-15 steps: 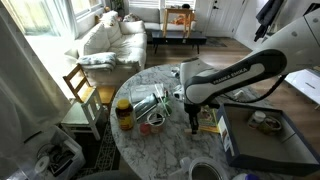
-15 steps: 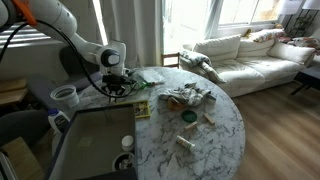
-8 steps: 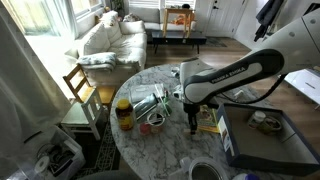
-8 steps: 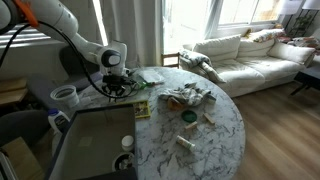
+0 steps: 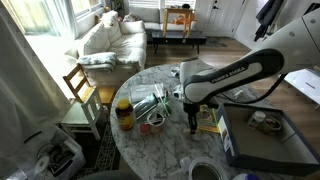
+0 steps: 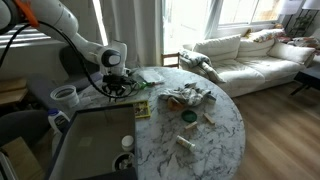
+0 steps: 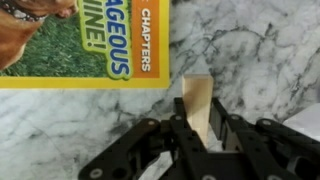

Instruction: Pick up the wooden block and move forward on the table, slide the book a little to the right, put the wooden block in between the book pages

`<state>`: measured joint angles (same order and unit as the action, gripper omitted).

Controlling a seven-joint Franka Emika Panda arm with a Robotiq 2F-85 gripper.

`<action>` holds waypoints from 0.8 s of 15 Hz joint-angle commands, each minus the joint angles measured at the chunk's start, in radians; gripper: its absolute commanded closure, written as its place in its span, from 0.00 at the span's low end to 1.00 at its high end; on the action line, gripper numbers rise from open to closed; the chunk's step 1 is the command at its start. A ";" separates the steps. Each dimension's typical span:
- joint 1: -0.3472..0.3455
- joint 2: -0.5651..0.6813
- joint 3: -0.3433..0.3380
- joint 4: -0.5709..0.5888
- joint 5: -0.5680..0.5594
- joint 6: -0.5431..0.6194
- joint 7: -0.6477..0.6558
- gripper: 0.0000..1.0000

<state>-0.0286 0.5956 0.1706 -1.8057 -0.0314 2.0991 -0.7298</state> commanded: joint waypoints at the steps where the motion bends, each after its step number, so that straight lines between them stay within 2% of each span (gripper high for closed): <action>1: -0.006 0.010 0.000 0.004 0.023 0.019 -0.004 0.93; 12: -0.001 0.008 -0.006 0.003 0.028 0.021 0.015 0.93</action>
<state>-0.0286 0.5956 0.1692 -1.8057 -0.0171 2.1074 -0.7250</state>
